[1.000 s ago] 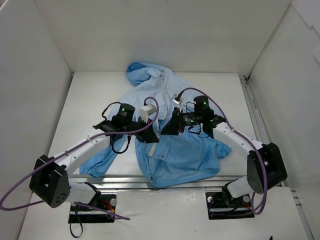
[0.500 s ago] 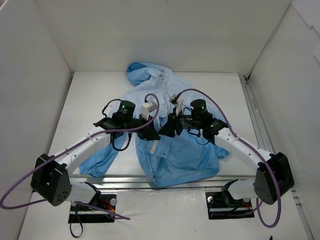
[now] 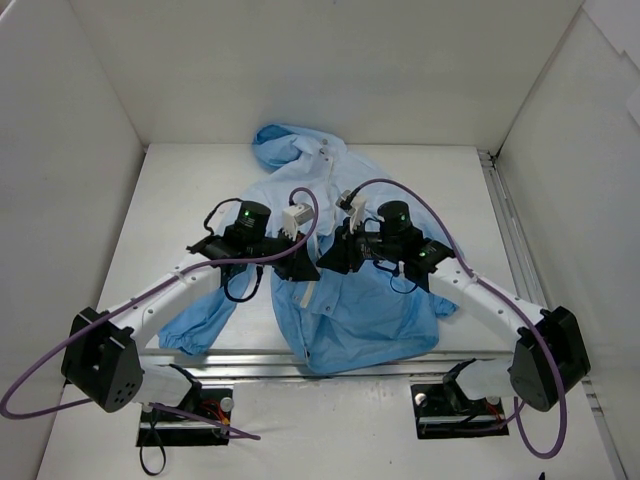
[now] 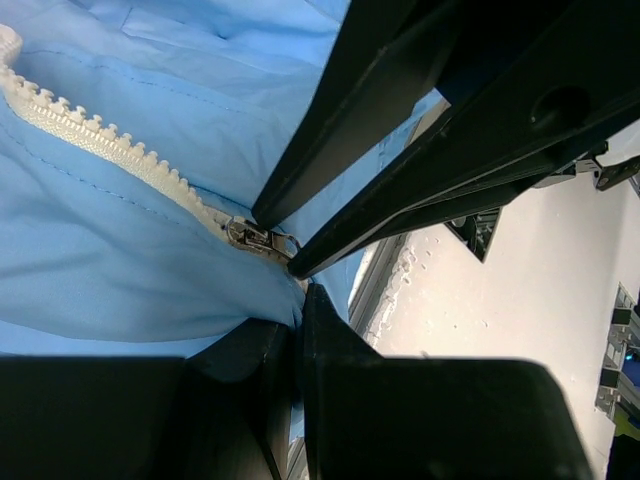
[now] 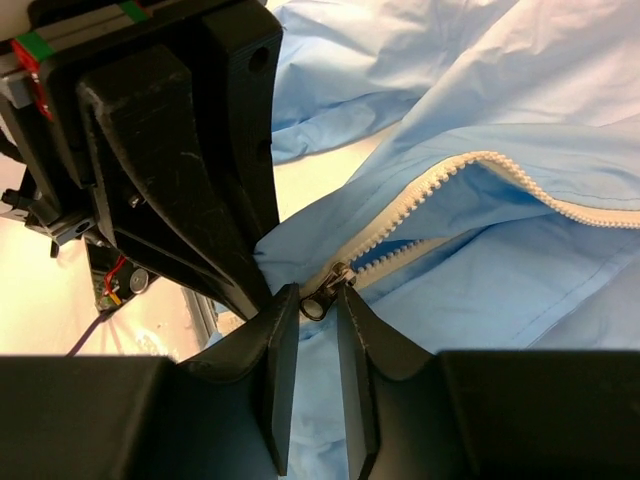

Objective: Zip up the jacket

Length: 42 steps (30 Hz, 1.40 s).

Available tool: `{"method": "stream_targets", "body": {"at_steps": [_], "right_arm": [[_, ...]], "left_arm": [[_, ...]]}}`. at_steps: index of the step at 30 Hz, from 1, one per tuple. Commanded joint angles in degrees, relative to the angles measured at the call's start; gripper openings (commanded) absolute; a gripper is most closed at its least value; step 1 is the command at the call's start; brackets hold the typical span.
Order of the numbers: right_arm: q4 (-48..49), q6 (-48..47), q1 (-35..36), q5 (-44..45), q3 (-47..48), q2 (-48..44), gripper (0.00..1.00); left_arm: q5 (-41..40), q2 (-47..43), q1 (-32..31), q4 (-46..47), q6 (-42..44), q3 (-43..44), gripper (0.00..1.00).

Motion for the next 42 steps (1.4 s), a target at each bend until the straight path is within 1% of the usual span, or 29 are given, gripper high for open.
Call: {"method": "stream_targets", "body": {"at_steps": [1, 5, 12, 16, 21, 31, 37, 42], "right_arm": [[0.98, -1.04, 0.51, 0.40, -0.29, -2.49, 0.17], [0.71, -1.22, 0.59, 0.31, -0.46, -3.10, 0.08], [-2.27, -2.01, 0.59, 2.50, -0.03, -3.28, 0.00], [-2.98, -2.36, 0.59, 7.06, 0.85, -3.45, 0.00], [-3.60, -2.71, 0.68, 9.71, 2.35, -3.28, 0.00], [-3.33, -1.57, 0.68, 4.36, 2.44, -1.87, 0.06], [-1.22, 0.10, 0.59, 0.93, 2.17, -1.52, 0.09], [0.01, 0.98, 0.59, 0.75, 1.82, -1.52, 0.07]], "left_arm": [[2.14, -2.57, 0.63, 4.37, -0.10, 2.94, 0.00], [2.23, -2.04, 1.15, 4.46, -0.19, 3.21, 0.00], [2.67, -1.86, 1.15, 4.02, -0.01, 3.91, 0.00], [4.07, -1.69, 1.15, 3.85, -0.01, 4.00, 0.00], [4.60, -1.69, 1.15, 3.49, -0.01, 3.91, 0.00], [5.57, -1.07, 1.15, 4.55, -0.72, 4.09, 0.00], [5.75, -1.07, 1.15, 4.81, -0.80, 3.82, 0.00], [5.74, -1.68, 1.15, 4.81, -0.80, 3.30, 0.00]]}}
